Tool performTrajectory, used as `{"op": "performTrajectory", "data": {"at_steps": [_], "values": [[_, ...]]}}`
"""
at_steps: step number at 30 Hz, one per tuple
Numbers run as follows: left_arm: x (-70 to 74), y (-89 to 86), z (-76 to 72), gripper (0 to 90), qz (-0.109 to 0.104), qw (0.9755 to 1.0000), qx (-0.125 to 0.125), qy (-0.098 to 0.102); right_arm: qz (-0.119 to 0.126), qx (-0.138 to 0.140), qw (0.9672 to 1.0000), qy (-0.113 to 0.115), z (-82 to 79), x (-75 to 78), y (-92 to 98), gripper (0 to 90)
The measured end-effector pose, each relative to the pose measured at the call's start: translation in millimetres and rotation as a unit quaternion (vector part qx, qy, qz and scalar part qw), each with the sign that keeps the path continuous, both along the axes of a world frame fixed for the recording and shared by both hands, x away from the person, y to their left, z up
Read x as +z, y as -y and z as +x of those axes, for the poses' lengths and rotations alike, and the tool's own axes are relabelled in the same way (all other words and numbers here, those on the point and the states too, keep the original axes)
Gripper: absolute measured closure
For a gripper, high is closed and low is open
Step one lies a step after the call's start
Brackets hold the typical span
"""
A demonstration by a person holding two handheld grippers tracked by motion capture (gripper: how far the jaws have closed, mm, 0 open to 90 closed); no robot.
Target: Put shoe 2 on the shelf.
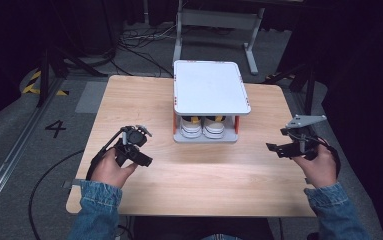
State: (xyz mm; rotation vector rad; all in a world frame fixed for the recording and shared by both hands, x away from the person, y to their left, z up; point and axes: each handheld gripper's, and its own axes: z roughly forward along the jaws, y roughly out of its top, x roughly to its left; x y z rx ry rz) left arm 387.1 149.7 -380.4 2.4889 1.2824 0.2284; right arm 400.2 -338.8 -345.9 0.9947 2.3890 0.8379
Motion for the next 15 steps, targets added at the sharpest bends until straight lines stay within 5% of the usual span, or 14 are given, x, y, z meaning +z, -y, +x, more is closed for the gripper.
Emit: {"op": "performTrajectory", "data": {"at_steps": [7, 12, 15], "values": [[-4.7, -20.1, -13.1, 35.2, -0.033, 0.9985, 0.021, 0.039, 0.021, -0.018, 0.9996, -0.002, -11.0, -20.3, 33.3, 20.8], [-14.6, -34.0, -17.2, 35.1, -0.03, 0.9972, 0.047, 0.05, 0.029, -0.047, 0.9982, -0.025, -14.5, -43.1, 51.8, 20.2], [-28.3, -44.2, -20.6, 35.8, -0.059, 0.9929, 0.067, 0.079, 0.03, -0.045, 0.9981, -0.03, -14.8, -60.0, 58.7, 20.2]]}}
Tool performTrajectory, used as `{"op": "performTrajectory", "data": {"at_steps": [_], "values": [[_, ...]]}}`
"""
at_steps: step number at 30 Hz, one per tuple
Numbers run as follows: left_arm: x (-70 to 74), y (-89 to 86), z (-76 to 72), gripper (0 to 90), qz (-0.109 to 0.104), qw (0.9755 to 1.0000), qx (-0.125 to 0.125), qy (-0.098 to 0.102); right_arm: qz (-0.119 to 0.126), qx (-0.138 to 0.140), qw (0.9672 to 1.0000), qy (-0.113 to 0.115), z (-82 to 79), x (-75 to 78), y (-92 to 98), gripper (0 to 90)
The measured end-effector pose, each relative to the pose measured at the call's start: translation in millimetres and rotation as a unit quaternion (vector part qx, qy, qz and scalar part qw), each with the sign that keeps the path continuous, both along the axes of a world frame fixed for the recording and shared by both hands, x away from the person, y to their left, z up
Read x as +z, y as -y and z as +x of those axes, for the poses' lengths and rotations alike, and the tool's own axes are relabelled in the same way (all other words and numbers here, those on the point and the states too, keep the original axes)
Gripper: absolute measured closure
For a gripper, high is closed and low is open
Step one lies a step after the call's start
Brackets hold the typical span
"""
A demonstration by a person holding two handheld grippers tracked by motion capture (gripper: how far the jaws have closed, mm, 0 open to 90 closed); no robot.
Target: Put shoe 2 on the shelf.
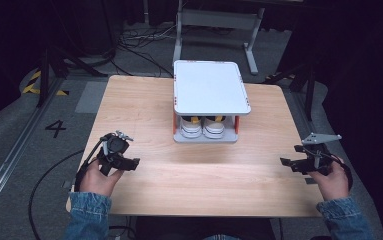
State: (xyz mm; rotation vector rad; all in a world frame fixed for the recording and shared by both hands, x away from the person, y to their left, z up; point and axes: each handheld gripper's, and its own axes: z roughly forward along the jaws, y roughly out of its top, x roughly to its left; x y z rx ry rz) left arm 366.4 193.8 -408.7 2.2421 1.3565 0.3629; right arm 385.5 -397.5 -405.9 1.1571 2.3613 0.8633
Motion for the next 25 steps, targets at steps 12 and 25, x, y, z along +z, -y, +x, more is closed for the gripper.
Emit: {"op": "performTrajectory", "data": {"at_steps": [12, 25], "values": [[-24.0, -16.7, 8.1, 36.0, -0.014, 0.9994, 0.027, -0.018, 0.015, -0.009, 0.9998, 0.013, 17.5, -53.9, 0.9, 19.3], [-25.4, -19.8, 7.2, 35.7, 0.0, 0.9996, 0.028, -0.001, 0.022, 0.001, 0.9996, 0.017, 24.7, -67.6, -5.6, 15.7]]}}
